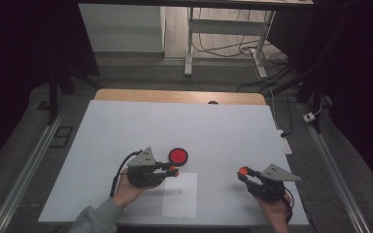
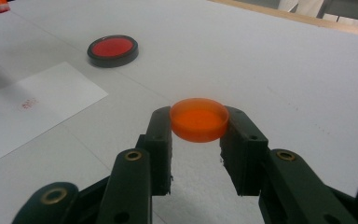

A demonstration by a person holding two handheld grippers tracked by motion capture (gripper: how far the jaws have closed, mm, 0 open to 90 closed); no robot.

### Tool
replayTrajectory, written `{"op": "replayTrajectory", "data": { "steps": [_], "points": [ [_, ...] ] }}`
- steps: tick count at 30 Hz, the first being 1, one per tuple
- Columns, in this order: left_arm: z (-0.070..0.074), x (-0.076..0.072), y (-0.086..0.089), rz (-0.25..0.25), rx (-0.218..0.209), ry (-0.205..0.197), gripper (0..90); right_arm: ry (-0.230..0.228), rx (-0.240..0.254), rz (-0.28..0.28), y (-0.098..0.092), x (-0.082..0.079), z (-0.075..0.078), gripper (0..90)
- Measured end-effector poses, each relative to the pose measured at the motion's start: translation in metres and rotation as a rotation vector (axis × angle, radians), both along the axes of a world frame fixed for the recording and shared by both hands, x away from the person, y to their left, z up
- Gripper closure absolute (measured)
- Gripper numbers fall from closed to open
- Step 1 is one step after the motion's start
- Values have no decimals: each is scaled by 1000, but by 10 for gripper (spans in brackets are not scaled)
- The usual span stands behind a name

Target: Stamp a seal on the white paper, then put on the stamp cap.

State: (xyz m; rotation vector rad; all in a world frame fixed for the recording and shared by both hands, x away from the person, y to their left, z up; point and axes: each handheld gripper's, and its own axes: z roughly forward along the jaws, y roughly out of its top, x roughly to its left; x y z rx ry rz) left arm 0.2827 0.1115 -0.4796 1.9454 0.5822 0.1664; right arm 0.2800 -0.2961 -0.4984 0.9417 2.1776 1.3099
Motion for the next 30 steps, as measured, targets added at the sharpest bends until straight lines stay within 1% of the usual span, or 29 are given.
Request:
{"op": "replayTrajectory", "data": {
  "steps": [3,6,9,30],
  "points": [
    [2,2,1,6,-8,8,726,3,2,1,0,1,0,642],
    [3,2,0,11,0,3,726,5,2,2,1,1,-1,642],
    [5,3,0,10,-3,5,726,5,2,3,1,1,-1,642],
    [5,3,-2,-15,-3,15,725,1,-1,11,3,1,-1,642]
  ]
}}
